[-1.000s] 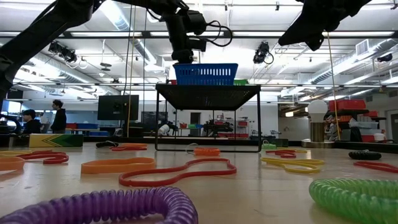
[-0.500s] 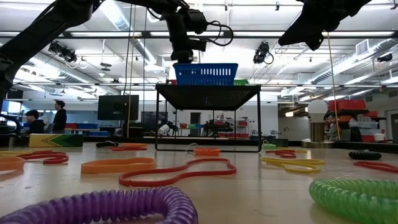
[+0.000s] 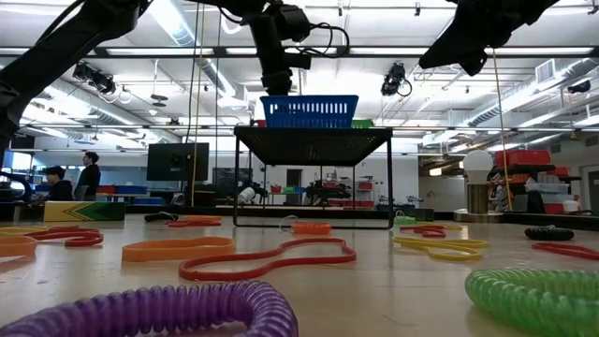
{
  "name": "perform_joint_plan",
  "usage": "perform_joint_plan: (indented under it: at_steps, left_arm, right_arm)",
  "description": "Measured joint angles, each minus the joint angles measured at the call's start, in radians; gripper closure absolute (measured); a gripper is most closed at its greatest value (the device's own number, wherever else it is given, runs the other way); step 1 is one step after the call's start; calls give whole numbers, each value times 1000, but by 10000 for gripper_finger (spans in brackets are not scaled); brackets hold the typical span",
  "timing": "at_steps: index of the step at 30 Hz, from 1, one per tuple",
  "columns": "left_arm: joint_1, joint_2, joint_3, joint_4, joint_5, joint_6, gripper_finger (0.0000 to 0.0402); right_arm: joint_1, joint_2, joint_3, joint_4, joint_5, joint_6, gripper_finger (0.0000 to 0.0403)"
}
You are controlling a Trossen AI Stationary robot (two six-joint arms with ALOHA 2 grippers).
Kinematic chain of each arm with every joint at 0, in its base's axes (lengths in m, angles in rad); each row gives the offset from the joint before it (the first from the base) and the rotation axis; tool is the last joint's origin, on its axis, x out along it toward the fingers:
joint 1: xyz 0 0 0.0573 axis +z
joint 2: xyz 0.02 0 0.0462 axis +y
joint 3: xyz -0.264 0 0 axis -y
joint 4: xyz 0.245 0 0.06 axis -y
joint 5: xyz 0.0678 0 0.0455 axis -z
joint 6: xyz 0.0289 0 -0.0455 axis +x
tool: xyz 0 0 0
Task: Pick & Place Office Desk Supplies
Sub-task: Put the green spring keychain into the blue bin on the shelf
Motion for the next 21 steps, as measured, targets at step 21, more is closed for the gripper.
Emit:
perform_joint_plan:
  at_steps: [21]
  left_arm:
    - [6, -250, -36, -86, 332, -314, 257]
  right_arm:
    - [0, 0, 0, 0, 1, 2, 391]
